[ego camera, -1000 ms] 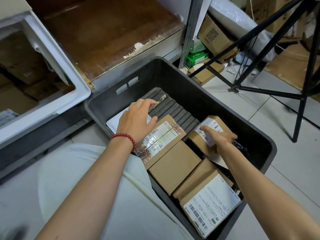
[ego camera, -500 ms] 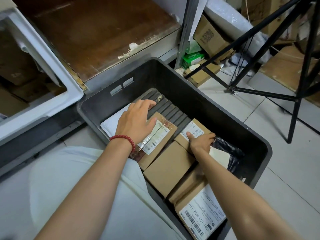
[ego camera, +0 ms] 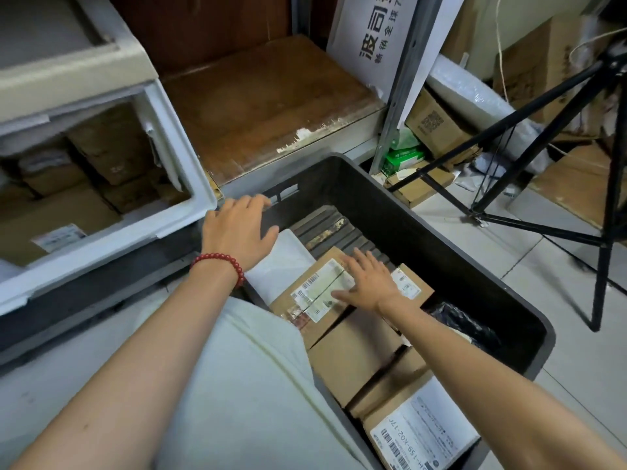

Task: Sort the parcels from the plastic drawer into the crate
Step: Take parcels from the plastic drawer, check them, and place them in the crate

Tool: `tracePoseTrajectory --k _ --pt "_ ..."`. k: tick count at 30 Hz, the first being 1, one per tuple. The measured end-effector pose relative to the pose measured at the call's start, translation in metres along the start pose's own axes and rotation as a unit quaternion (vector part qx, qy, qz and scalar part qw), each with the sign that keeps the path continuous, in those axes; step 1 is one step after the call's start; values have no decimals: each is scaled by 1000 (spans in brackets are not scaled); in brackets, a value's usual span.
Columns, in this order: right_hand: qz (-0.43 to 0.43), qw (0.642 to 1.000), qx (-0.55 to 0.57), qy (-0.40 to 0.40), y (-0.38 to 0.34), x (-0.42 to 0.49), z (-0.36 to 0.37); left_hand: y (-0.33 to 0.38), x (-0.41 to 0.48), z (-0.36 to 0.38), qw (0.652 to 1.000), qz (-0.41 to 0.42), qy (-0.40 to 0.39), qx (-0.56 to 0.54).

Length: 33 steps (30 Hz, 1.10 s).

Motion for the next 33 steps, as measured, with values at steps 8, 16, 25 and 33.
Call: tracePoseTrajectory --k 8,16,25,33 --pt "107 993 10 -52 8 0 22 -98 -43 -64 992 -94 72 31" --pt "-2 998 -64 0 -64 2 -10 -152 -80 -77 984 -163 45 61" --pt "-232 967 80 65 -248 -11 -79 -178 -118 -106 975 -201 66 65" --pt "-279 957 59 50 -318 -26 -62 -223 -153 -120 961 -259 50 79"
Point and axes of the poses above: each hand's wrist, its own x-axis towards the middle knuckle, its own z-axis out of the palm, y = z × x, the point moved 3 cm from there along x, towards the middle knuckle, and after that the axes turned 1 degree about -z, right-handed, at the moved point
